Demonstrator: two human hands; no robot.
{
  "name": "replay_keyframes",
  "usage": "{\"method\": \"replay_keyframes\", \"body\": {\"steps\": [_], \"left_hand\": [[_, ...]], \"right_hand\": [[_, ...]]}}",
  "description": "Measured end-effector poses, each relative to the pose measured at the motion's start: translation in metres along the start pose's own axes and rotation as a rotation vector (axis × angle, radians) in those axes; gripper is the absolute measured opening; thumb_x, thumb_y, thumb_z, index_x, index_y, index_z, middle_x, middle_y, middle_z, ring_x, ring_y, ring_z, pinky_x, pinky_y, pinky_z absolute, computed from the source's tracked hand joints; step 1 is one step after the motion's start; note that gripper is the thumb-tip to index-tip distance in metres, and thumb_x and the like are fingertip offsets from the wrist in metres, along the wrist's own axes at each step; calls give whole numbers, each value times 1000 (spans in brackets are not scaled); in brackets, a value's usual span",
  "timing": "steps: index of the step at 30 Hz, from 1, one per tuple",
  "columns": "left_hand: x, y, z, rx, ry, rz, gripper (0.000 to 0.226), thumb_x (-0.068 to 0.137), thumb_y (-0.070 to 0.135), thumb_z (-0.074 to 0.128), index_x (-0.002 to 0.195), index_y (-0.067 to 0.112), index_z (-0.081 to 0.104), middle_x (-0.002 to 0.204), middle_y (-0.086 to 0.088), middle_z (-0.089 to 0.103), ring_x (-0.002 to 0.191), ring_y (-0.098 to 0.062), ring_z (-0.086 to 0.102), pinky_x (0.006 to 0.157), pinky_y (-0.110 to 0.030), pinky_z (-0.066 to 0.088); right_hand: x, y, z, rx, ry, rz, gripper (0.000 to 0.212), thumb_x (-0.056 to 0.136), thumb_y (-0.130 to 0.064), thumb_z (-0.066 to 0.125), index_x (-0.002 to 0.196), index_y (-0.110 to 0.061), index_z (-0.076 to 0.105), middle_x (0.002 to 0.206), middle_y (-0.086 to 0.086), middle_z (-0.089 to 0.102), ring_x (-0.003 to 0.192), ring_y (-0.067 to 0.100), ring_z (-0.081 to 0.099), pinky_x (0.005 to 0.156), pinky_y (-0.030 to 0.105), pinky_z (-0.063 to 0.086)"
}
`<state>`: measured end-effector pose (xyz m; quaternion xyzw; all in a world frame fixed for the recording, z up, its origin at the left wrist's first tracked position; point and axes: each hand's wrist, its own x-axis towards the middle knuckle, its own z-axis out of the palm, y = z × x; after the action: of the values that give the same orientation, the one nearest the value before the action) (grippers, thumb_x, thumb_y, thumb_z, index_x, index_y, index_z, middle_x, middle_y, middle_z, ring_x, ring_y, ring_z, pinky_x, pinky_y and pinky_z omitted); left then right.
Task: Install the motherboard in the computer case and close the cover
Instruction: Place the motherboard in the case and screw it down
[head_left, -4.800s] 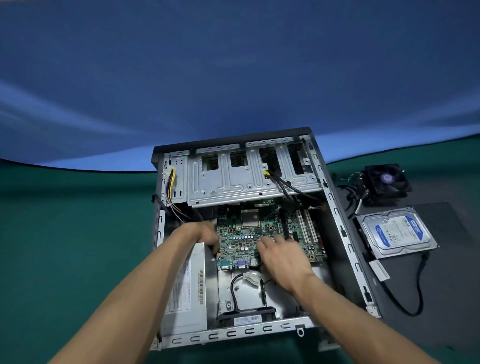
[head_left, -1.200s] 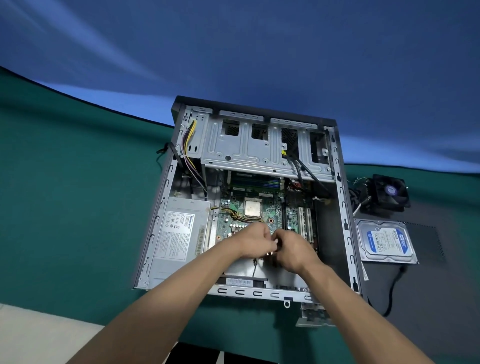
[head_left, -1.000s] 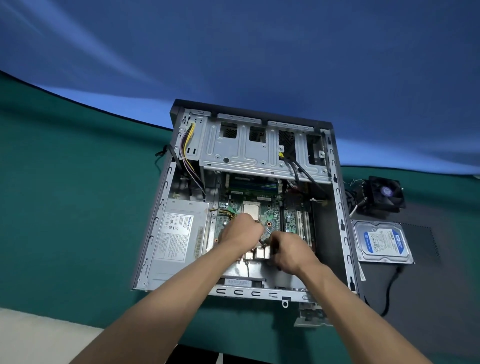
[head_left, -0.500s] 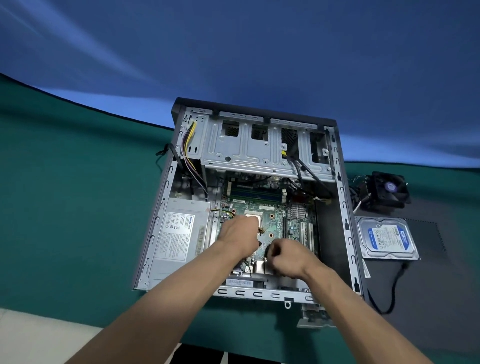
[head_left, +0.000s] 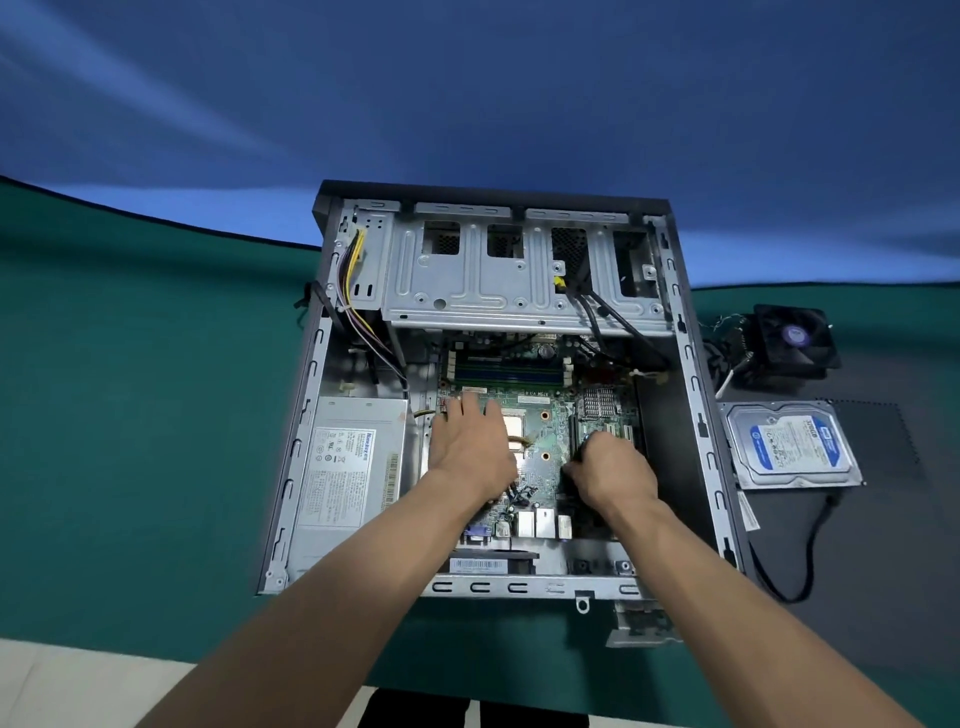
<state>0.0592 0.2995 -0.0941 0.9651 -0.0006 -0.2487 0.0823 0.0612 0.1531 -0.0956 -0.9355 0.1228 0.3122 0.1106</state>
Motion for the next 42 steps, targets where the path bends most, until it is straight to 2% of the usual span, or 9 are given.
{"method": "replay_keyframes", "body": {"steps": [3,6,12,17,21,23,26,32,42], "left_hand": [[2,0,0,34,-24,5,57,88,34,54,136,8,35,139,-14,40,129,-29,31,106,-43,28],[2,0,3,16,-67,6,55,88,39,52,132,8,40,127,-11,55,132,-30,29,105,-45,28],[0,1,3,44,4,31,52,88,52,45,118,10,55,124,-12,55,126,-31,40,94,-41,41],[7,3,0,183,264,168,46,86,39,48,122,9,46,125,-11,46,117,-27,40,93,-41,39],[19,5,4,181,202,224,53,84,36,54,127,8,40,128,-10,44,118,-27,39,105,-42,32],[22,7,6,115,211,203,54,82,35,57,125,8,39,126,-11,45,117,-27,40,107,-43,30],[25,7,7,102,191,140,58,80,36,58,126,10,35,126,-14,45,117,-30,40,106,-47,29],[31,8,7,68,176,49,61,78,37,58,128,13,33,126,-10,47,119,-26,40,103,-56,28],[36,10,11,32,124,18,67,70,34,60,130,19,33,132,-10,38,121,-30,30,92,-51,37]], "right_hand": [[-1,-2,-4,-36,11,4,14,89,-12,60,77,-10,54,94,10,68,74,25,53,63,26,40],[-6,-3,-4,-99,-10,16,3,89,-11,58,90,-10,60,100,7,68,78,23,56,64,26,42],[-14,-5,-2,-233,-42,32,28,91,-14,54,118,-9,60,116,6,66,104,24,63,71,26,42],[-11,-2,-9,-116,91,27,16,90,-21,57,102,-12,64,104,6,69,94,26,65,66,25,39],[-6,-1,-5,14,54,18,16,90,-22,59,104,-14,60,103,6,67,92,26,63,68,26,39],[-2,0,-4,33,30,28,13,90,-24,61,87,-12,56,92,6,64,80,25,57,67,26,39],[2,1,-6,-2,20,31,31,90,-19,62,65,-13,45,75,2,54,69,23,51,58,24,37],[2,-1,-13,-75,-17,-30,29,87,-12,59,62,-14,44,69,0,49,69,22,51,63,24,39],[7,-6,-11,-117,48,-68,22,88,-14,57,69,-15,45,78,2,53,70,24,46,61,24,36]]}}
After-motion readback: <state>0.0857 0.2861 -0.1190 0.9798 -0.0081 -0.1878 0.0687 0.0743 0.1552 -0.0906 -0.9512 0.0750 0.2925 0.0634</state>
